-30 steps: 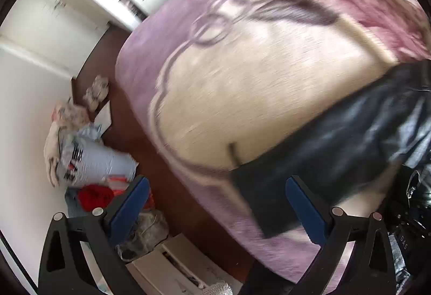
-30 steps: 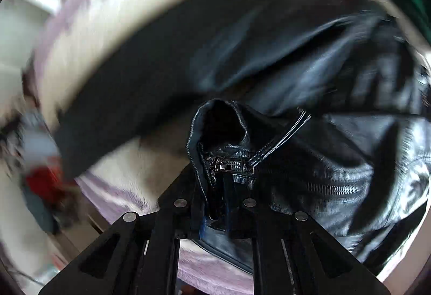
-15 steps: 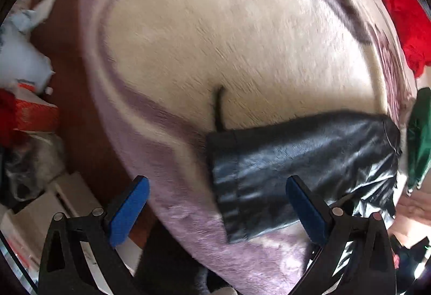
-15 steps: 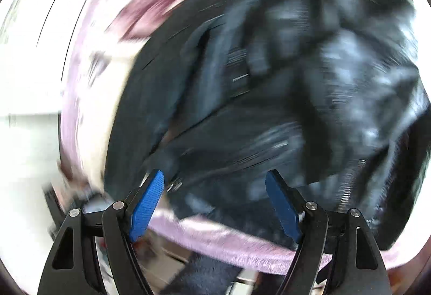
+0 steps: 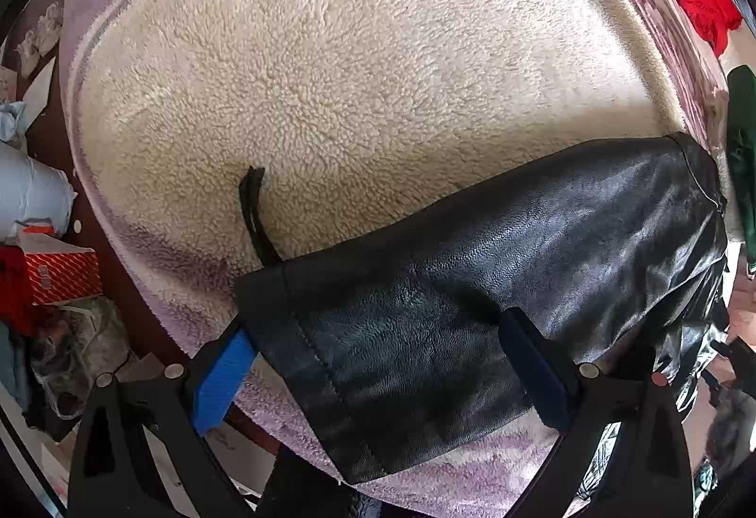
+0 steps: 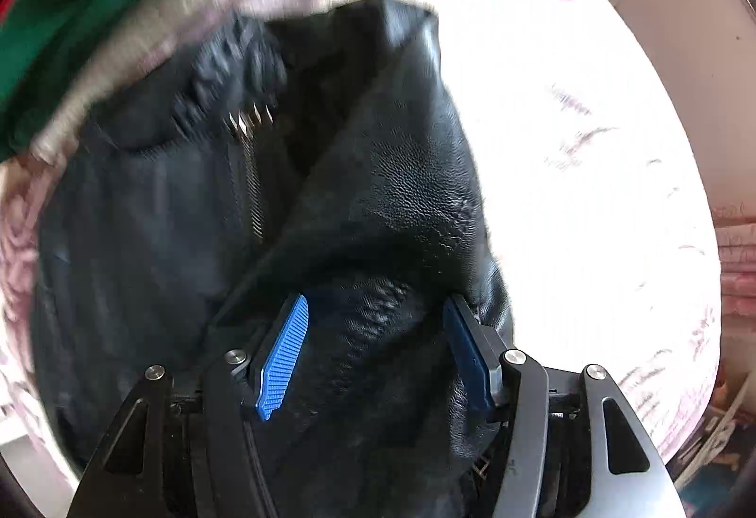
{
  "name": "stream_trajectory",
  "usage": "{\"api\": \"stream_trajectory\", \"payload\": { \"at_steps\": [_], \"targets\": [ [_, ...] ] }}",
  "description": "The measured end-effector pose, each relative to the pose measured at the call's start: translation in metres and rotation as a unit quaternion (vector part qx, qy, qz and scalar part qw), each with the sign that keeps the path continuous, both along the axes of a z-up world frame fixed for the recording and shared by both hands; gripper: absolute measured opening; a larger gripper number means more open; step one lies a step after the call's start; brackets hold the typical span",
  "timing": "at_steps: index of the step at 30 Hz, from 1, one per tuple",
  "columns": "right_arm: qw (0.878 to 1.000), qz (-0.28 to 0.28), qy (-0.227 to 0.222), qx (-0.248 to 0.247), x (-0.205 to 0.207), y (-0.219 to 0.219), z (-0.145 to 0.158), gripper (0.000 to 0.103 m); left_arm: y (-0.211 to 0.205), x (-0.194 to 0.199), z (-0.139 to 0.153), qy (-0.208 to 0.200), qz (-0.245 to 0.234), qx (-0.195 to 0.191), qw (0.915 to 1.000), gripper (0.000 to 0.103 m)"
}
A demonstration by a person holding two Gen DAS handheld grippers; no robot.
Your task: Fold large clothes
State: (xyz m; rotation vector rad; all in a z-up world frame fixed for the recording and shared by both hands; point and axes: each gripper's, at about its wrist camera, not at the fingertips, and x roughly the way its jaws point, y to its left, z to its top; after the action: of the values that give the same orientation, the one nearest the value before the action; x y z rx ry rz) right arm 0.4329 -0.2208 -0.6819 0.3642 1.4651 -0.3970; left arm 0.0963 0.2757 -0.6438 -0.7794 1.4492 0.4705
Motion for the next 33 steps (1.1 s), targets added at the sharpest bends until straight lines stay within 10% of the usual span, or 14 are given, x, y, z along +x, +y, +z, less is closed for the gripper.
{"api": "stream_trajectory", "payload": {
  "at_steps": [5,11,16,20,24,29,33],
  "targets": [
    [0.997,-0.048,0.019,0.06,-0.029,-0.027,-0.018,0.061,0.007,0.008,0.011,0.004,-0.012,0.001,0.9999,0.101],
    [0.999,-0.026,0.032,-0.024,0.008,-0.07,-0.064,0.061,-0.002,0.02,0.012,0.015,-0.033,0.012,0.9993,0.101],
    [0.998,0.051,0.02,-0.044,-0.021,-0.026,-0.023,0.063,-0.001,0.022,0.005,0.02,-0.017,0.008,0.9996,0.101],
    [0.995,0.01,0.02,0.094,-0.101,-0.013,-0.002,0.069,0.007,0.01,0.014,0.008,0.013,-0.003,0.9999,0.101],
    [0.961,-0.11,0.025,0.254,-0.163,-0.008,-0.052,0.068,0.012,-0.003,0.037,-0.001,0.023,0.007,0.9997,0.101],
    [0.967,-0.124,-0.045,0.217,-0.182,0.006,-0.053,0.016,0.019,-0.007,0.037,0.001,0.017,0.018,0.9997,0.101],
    [0.981,-0.082,-0.041,0.173,-0.165,-0.007,-0.038,0.015,0.018,0.004,0.005,0.012,0.019,-0.009,0.9997,0.101]
  ]
}}
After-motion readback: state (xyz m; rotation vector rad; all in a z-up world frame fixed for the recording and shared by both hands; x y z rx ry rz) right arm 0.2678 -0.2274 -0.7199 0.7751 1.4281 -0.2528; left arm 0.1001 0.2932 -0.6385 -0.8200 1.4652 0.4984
